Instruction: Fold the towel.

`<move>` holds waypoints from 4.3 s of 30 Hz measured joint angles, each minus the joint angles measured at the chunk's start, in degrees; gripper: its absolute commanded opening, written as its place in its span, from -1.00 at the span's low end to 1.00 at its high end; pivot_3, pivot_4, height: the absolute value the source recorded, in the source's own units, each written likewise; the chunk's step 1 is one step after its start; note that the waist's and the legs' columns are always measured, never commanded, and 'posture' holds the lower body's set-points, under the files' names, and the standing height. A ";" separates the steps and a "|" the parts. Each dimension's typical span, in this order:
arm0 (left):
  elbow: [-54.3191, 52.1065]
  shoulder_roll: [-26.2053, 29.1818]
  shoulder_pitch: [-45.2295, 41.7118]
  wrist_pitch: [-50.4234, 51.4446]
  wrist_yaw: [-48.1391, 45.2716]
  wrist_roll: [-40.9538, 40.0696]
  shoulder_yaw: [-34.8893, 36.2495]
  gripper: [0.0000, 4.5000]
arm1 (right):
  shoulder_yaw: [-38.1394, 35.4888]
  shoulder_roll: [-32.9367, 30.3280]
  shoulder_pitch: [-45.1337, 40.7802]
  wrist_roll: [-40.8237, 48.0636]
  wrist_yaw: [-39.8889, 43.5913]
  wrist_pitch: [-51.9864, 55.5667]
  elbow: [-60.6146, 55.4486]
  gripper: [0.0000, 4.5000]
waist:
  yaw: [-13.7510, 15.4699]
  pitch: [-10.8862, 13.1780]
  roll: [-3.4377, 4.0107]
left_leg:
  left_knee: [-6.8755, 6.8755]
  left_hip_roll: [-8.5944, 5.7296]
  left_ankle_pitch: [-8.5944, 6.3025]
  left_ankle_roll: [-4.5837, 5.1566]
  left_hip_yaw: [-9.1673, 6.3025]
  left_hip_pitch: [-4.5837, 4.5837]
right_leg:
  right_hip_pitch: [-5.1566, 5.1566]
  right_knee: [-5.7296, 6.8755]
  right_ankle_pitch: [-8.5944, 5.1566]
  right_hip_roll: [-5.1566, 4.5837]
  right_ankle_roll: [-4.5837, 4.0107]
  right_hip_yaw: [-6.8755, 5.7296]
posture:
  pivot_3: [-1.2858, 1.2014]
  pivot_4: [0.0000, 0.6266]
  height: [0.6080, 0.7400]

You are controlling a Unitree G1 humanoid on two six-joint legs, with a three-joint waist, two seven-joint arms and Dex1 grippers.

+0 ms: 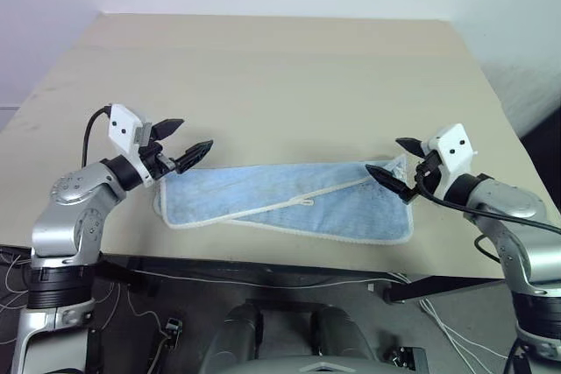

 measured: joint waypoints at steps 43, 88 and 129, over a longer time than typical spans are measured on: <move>0.79 4.68 6.56 -0.13 -14.40 0.03 -0.80 1.00 | 3.46 -9.42 -2.24 -6.52 11.47 -10.59 8.98 0.98 | -0.16 0.01 0.01 | -0.04 0.02 -0.01 0.02 0.00 -0.03 | -0.02 -0.07 0.02 -0.02 -0.02 0.00 | 0.03 -0.52 1.00; 34.19 28.72 -33.70 -42.65 -46.25 16.52 -60.76 1.00 | 6.99 -3.80 -8.29 -8.44 9.29 -10.85 12.84 0.98 | -1.05 0.18 0.21 | 0.13 -0.01 0.04 0.11 0.05 -0.11 | -0.13 0.20 0.01 0.07 -0.01 -0.01 | 0.03 -0.52 1.00; 28.60 25.20 -21.62 -48.46 -45.99 26.91 -42.81 -0.97 | 6.65 -3.81 -7.45 -8.46 9.31 -10.63 12.82 1.00 | -1.92 0.19 0.23 | 0.34 -0.03 0.24 0.21 0.08 0.06 | -0.14 0.84 0.01 0.05 -0.01 0.03 | 0.03 -0.52 1.00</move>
